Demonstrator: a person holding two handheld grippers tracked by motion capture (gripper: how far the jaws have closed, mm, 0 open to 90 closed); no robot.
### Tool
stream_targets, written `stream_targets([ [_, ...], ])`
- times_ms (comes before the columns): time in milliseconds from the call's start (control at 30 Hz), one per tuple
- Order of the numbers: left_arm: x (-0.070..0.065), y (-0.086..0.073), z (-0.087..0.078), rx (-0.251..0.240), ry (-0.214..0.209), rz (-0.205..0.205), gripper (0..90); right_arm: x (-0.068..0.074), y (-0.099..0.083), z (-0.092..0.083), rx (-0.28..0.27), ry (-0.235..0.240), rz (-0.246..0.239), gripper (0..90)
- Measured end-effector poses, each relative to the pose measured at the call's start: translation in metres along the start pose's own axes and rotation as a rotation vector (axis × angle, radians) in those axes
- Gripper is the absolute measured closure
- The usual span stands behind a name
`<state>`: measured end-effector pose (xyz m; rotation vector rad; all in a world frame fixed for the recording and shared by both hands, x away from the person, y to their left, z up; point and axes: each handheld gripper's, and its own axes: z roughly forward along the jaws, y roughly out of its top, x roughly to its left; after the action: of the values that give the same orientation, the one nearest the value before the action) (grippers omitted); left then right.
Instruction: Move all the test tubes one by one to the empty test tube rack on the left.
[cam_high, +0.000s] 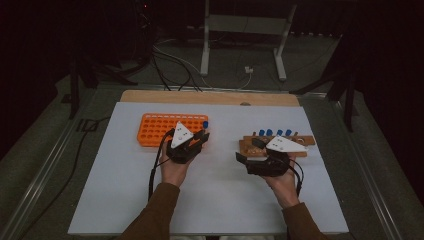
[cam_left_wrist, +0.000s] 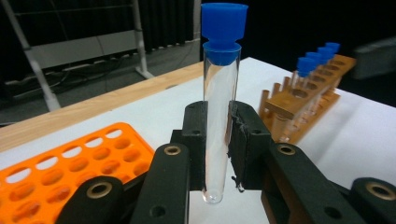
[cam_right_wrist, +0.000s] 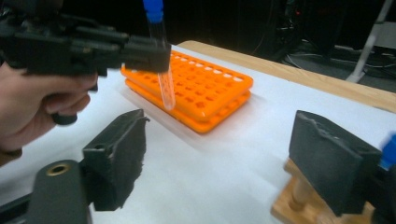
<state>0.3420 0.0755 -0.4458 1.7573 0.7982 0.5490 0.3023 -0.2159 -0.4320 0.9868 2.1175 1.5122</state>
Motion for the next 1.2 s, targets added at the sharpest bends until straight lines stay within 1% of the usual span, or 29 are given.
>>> stream_targets([
  [67,0.002,0.001,0.001,-0.003,0.007,-0.004,78.2,-0.002,-0.004,-0.004,0.008,-0.015,-0.001,15.2],
  [167,0.004,0.004,0.003,-0.004,0.024,0.003,78.2,-0.004,-0.01,-0.011,0.011,-0.029,-0.001,13.7],
  [233,0.005,0.005,0.006,-0.003,0.047,0.006,78.2,-0.004,-0.014,-0.013,0.021,-0.032,-0.005,13.5],
  [300,0.007,0.005,0.01,0.001,0.072,-0.001,78.2,-0.004,-0.018,-0.016,0.023,-0.03,0.001,12.1],
  [367,0.009,0.005,0.013,0.006,0.086,-0.008,78.2,-0.004,-0.021,-0.018,0.024,-0.032,0.004,10.1],
  [400,0.01,0.005,0.015,0.014,0.092,-0.005,78.2,-0.004,-0.023,-0.019,0.026,-0.028,0.006,8.8],
  [500,0.013,0.004,0.021,0.029,0.111,-0.008,78.2,-0.004,-0.028,-0.022,0.036,-0.022,0.0,3.2],
  [533,0.014,0.003,0.023,0.032,0.118,-0.011,78.2,-0.004,-0.03,-0.023,0.043,-0.023,-0.002,3.0],
  [600,0.016,0.002,0.026,0.039,0.137,-0.016,78.2,-0.004,-0.033,-0.025,0.037,-0.024,-0.006,3.0],
  [667,0.018,-0.001,0.031,0.046,0.151,-0.03,78.1,-0.006,-0.036,-0.028,0.032,-0.022,0.002,3.0],
  [767,0.019,-0.005,0.037,0.062,0.159,-0.039,78.1,-0.008,-0.035,-0.031,0.014,-0.024,0.02,3.0],
  [833,0.019,-0.008,0.041,0.075,0.157,-0.043,78.1,-0.009,-0.035,-0.032,0.009,-0.027,0.024,3.0],
  [900,0.018,-0.011,0.045,0.09,0.158,-0.042,78.1,-0.01,-0.036,-0.032,0.01,-0.027,0.027,3.0],
  [967,0.017,-0.015,0.049,0.107,0.166,-0.03,78.1,-0.01,-0.036,-0.032,0.008,-0.025,0.028,3.0],
  [1200,0.02,-0.031,0.054,0.171,0.169,-0.033,78.0,-0.012,-0.036,-0.033,0.007,-0.021,0.032,3.1],
])
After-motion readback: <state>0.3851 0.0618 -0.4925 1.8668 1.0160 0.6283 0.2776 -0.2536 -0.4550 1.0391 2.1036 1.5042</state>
